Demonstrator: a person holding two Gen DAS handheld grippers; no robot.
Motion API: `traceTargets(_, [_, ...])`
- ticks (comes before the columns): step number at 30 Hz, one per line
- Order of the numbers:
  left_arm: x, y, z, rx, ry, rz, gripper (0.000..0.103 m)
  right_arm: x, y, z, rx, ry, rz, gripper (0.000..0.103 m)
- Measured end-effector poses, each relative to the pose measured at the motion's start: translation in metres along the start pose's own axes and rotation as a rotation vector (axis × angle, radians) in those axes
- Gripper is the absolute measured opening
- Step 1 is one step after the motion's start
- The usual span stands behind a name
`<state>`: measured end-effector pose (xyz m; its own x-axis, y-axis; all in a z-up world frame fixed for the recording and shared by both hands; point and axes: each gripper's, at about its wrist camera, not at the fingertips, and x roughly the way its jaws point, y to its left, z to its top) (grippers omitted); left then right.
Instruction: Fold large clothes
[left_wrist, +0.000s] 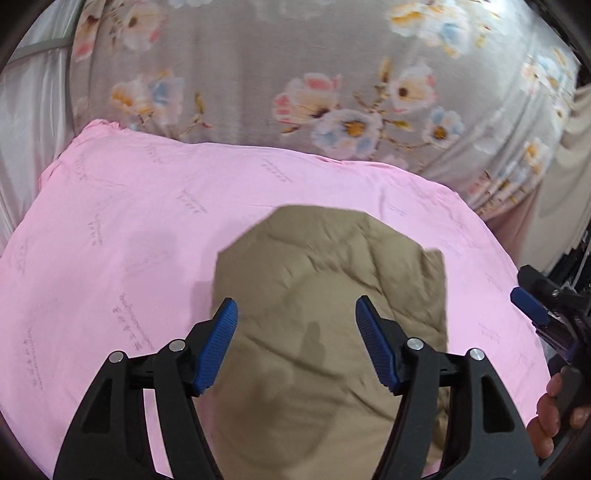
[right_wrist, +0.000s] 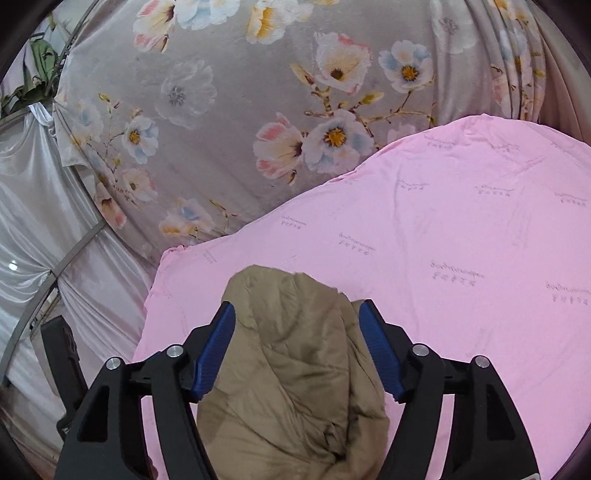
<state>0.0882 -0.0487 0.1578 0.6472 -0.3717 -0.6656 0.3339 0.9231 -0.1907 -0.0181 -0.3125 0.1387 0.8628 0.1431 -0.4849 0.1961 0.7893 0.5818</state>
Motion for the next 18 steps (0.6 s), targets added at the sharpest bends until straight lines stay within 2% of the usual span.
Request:
traceTargets(2, [0.01,0.011,0.014,-0.023,0.009,0.019,0.064,0.022,0.005,0.012,0.04,0.022,-0.021,0.08])
traceTargets(4, [0.02,0.015,0.024,-0.034,0.009,0.038,0.064,0.043,0.008,0.019,0.055,0.049,-0.065,0.08])
traceTargets(6, [0.028,0.016,0.033,-0.043,0.012,0.038,0.064,0.064,0.01,0.02,0.066,0.095,-0.067,0.08])
traceTargets(11, [0.047,0.017,0.046,-0.06,0.05,0.008,0.064,0.112,-0.002,0.003,0.094,0.242,-0.072,0.08])
traceTargets(13, [0.055,0.013,0.048,-0.053,0.063,0.001,0.064,0.122,-0.009,-0.005,0.078,0.262,-0.096,0.07])
traceTargets(14, [0.06,0.012,0.048,-0.049,0.071,-0.003,0.064,0.124,-0.011,-0.008,0.072,0.266,-0.091,0.044])
traceTargets(15, [0.066,0.008,0.047,-0.044,0.083,-0.009,0.064,0.124,-0.015,-0.009,0.079,0.263,-0.076,0.028])
traceTargets(18, [0.08,-0.001,0.043,-0.034,0.106,-0.011,0.064,0.113,-0.024,-0.013,0.102,0.209,-0.063,0.017])
